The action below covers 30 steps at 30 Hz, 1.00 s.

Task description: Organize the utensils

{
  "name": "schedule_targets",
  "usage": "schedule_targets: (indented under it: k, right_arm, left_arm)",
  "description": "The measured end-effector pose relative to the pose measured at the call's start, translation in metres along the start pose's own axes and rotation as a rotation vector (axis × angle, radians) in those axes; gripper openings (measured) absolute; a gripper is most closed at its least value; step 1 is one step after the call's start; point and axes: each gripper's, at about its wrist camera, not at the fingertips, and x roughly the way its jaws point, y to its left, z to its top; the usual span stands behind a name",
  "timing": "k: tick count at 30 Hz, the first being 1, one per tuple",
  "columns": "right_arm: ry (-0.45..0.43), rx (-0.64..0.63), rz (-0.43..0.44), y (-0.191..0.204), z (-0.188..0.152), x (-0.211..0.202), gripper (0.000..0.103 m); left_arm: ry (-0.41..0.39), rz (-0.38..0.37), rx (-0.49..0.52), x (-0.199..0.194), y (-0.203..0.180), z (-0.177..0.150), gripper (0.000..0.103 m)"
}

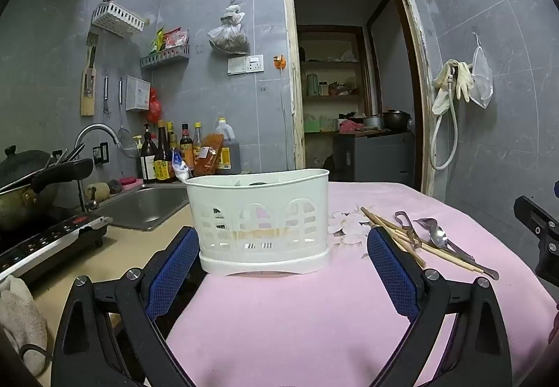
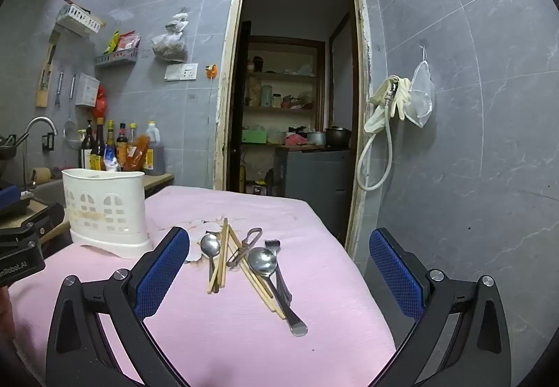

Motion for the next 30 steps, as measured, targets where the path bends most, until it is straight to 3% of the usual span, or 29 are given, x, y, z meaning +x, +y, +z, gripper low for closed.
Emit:
schedule_targets:
  k: [30]
  right_arm:
    - [0.004, 0.004, 0.005, 0.002, -0.001, 0.001, 0.103]
  left_arm:
    - [0.018, -0.005, -0.007, 0.011, 0.000, -0.010, 0.095]
